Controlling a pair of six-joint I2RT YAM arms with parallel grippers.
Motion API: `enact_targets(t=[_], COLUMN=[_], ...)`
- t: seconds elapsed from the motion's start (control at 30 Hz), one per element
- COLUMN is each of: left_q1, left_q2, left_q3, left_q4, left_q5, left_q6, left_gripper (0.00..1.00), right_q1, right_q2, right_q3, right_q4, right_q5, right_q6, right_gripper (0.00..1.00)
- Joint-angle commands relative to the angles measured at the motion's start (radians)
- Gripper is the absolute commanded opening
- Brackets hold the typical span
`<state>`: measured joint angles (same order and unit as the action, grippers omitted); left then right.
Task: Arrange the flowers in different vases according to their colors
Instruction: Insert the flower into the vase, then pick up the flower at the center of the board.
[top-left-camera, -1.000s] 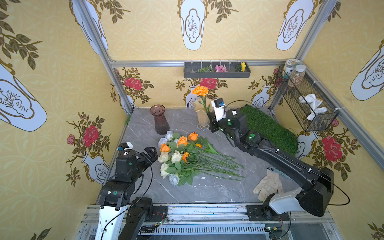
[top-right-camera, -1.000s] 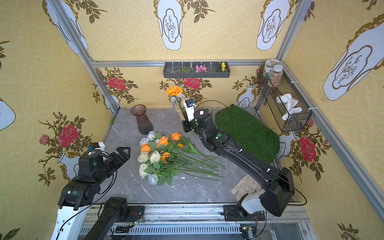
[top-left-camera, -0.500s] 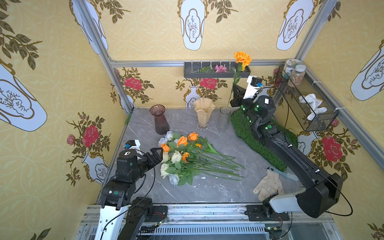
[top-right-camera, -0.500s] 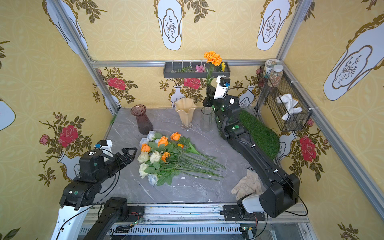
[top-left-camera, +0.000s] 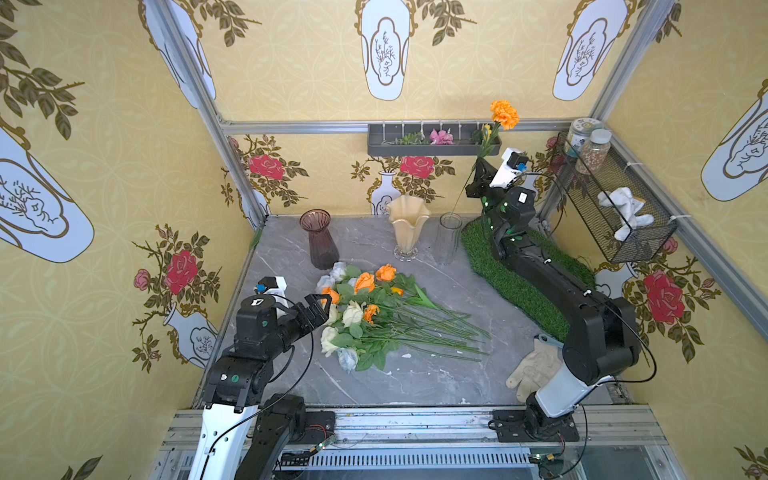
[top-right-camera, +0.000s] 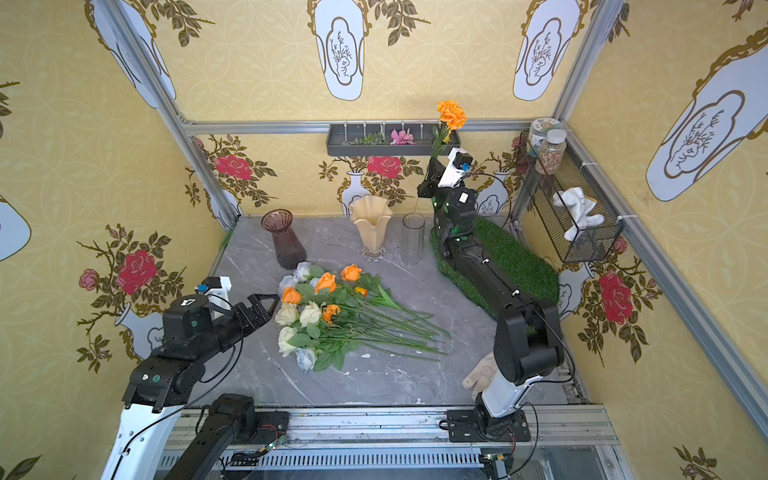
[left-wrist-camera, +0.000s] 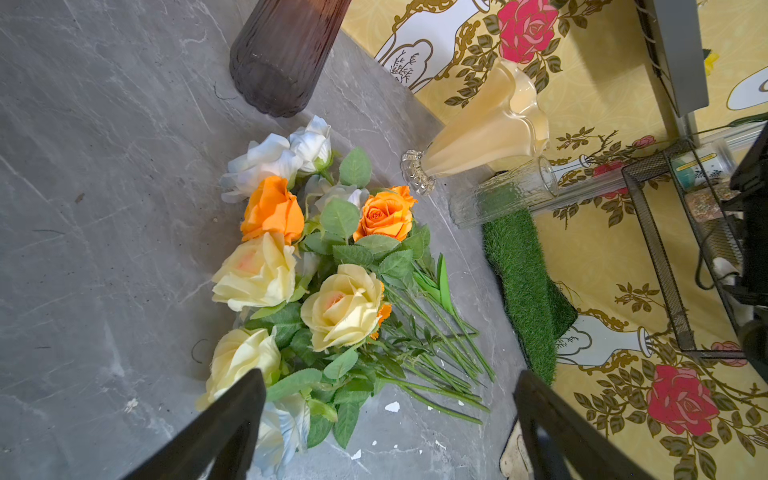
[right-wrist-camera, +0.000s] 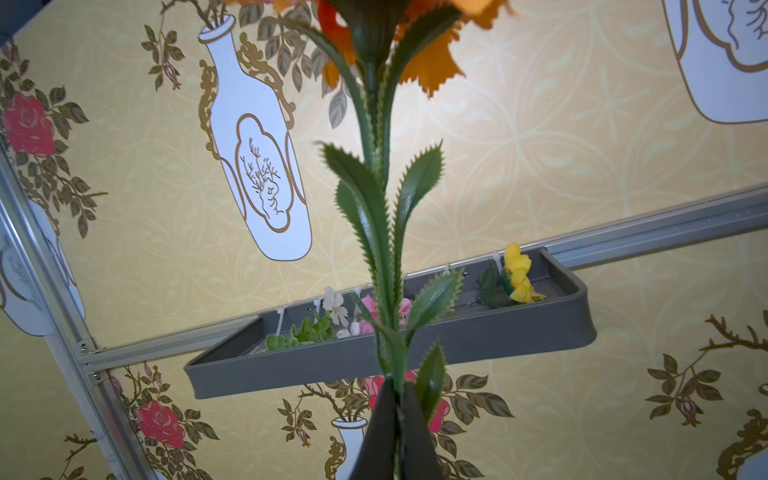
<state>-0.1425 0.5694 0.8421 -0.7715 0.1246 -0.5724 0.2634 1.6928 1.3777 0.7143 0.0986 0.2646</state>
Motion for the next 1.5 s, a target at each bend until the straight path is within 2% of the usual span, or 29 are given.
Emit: enact_targets(t=[0.0, 0.33, 0.37, 0.53, 0.57, 0.63, 0.8, 0.97, 1.1, 1.33, 1.47], left_q1=[0.001, 0.001, 0.001, 0.002, 0.001, 0.001, 0.001, 0.001, 0.002, 0.002, 0.002], left_q2=[0.006, 0.017, 0.018, 0.015, 0.013, 0.011, -0.012, -0.032, -0.038, -0.037, -0.032], left_q3=[-0.001, -0.001, -0.001, -0.001, -0.001, -0.001, -0.003, -0.006, -0.006, -0.005, -0.004], left_q4=[0.025, 0.025, 0.026, 0.025, 0.026, 0.026, 0.028, 0.032, 0.031, 0.032, 0.027], left_q5=[0.005, 0.003, 0.003, 0.001, 0.001, 0.001, -0.002, 0.0, 0.001, 0.001, -0.004], left_q6=[0.013, 0.013, 0.013, 0.013, 0.013, 0.013, 0.013, 0.011, 0.011, 0.011, 0.011], left_gripper=[0.96, 0.96, 0.96, 0.96, 0.96, 0.96, 0.96, 0.96, 0.96, 0.96, 0.96], right_q1=[0.002, 0.001, 0.005, 0.018, 0.021, 0.025, 0.027, 0.033, 0.081, 0.34, 0.408], right_q2=[0.026, 0.096, 0.098, 0.074, 0.057, 0.02, -0.09, -0.242, -0.354, -0.393, -0.34], right_q3=[-0.029, -0.158, -0.174, -0.221, -0.221, -0.216, -0.128, -0.107, -0.117, -0.185, -0.243], right_q4=[0.12, 0.16, 0.16, 0.105, 0.07, -0.021, -0.421, -0.765, -0.979, -1.228, -1.247], right_q5=[0.011, 0.024, 0.029, 0.05, 0.056, 0.051, 0.032, 0.026, -0.045, -0.071, -0.122], right_q6=[-0.005, 0.003, 0.004, -0.003, -0.001, 0.005, 0.046, 0.115, 0.108, 0.079, 0.1], right_gripper=[0.0, 0.0, 0.06, 0.56, 0.64, 0.72, 0.75, 0.78, 0.76, 0.73, 0.67])
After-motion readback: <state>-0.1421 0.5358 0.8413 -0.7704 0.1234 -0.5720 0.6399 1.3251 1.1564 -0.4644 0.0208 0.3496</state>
